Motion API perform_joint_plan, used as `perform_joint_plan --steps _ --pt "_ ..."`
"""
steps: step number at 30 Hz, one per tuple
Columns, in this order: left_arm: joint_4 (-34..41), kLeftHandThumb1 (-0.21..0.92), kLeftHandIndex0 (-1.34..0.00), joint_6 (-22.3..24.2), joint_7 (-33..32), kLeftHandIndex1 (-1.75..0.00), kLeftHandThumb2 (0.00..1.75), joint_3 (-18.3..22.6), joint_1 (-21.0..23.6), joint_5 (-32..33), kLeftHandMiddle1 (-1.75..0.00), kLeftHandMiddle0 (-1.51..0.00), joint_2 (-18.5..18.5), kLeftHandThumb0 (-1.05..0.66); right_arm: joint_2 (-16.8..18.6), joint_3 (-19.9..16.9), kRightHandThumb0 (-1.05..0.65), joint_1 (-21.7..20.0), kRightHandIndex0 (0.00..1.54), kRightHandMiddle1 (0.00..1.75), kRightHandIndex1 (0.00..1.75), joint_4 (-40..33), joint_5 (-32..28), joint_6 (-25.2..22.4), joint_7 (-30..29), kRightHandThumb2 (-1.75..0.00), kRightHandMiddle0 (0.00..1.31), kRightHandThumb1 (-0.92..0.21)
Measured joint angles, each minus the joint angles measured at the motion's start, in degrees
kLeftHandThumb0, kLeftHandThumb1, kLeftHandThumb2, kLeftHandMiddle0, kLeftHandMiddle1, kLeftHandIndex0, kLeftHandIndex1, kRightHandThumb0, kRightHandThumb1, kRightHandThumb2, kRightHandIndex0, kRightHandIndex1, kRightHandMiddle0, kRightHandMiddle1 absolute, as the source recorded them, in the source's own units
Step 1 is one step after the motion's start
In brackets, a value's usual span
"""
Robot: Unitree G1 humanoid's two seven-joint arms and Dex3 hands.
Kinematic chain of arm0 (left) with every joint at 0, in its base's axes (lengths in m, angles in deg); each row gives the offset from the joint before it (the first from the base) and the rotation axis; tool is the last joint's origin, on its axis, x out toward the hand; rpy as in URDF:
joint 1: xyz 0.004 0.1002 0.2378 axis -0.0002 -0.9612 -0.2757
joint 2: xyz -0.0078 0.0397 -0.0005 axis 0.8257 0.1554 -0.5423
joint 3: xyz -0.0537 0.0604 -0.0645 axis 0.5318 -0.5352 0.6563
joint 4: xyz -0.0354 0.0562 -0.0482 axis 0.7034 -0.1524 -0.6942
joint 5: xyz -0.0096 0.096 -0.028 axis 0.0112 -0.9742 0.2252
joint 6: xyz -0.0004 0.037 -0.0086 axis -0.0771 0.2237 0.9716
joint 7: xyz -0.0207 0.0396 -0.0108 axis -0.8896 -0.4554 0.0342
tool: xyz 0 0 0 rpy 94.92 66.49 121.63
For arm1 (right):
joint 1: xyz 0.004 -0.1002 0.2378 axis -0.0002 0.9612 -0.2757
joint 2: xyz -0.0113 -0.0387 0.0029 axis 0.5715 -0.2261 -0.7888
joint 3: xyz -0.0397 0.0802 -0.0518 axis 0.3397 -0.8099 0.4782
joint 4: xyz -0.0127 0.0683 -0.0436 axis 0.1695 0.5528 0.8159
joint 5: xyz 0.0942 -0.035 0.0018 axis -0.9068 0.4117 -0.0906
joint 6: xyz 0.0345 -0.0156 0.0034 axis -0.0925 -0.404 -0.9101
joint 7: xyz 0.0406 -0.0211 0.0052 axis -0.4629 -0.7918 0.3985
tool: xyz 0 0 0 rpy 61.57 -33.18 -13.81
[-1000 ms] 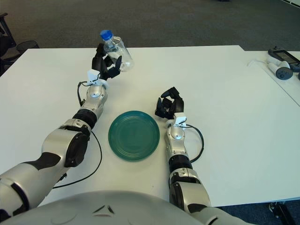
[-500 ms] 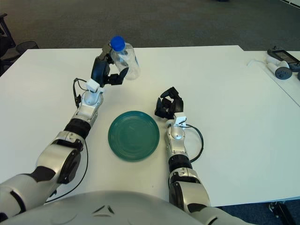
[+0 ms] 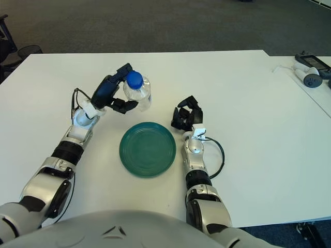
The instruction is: Put the bottle into the plate.
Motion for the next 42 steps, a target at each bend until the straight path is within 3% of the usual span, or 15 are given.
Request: perform_joint_plan --steps 9,15,25,35,42 --pt "5.3 0.51 -0.97 1.3 4.7 -1.75 1.00 -1.8 -2.5 -0.2 -1.75 -1.17 3.4 -0.25 0.1 0.0 -0.46 -0.1 1.16 1.75 1.75 0.2 0.1 0.0 -0.8 -1.29 0.59 -0.34" --pt "5.3 0.54 -0.98 0.1 4.4 -1.75 1.00 -2.0 -2.7 -6.3 -1.75 -1.18 5.4 -0.30 0.1 0.1 -0.46 -0.1 1.16 1.75 1.75 0.2 0.2 -0.2 -1.2 -1.29 0.59 -0.33" --pt "2.4 0.62 -0.99 -6.3 -1.7 -1.75 0.92 -2.1 -2.6 -17.7 -1.75 -1.18 6.8 -0.37 0.1 0.2 -0.46 -0.1 1.16 1.75 1.75 0.2 0.2 -0.3 -1.3 -1.28 0.59 -0.34" --pt "2.4 0.65 -0.99 -7.4 -4.8 -1.75 0.89 -4.7 -2.7 -24.5 -1.75 -1.16 7.1 -0.41 0.1 0.3 -0.46 -0.1 1.16 1.75 1.75 0.2 0.3 -0.5 -2.5 -1.28 0.58 -0.34" --pt "-1.6 0.64 -1.02 -10.7 -15.6 -1.75 0.90 -7.6 -1.8 -38.4 -1.75 -1.20 7.3 -0.42 0.1 0.5 -0.47 -0.2 1.16 1.75 1.75 0.2 0.4 -0.6 -3.2 -1.32 0.61 -0.31"
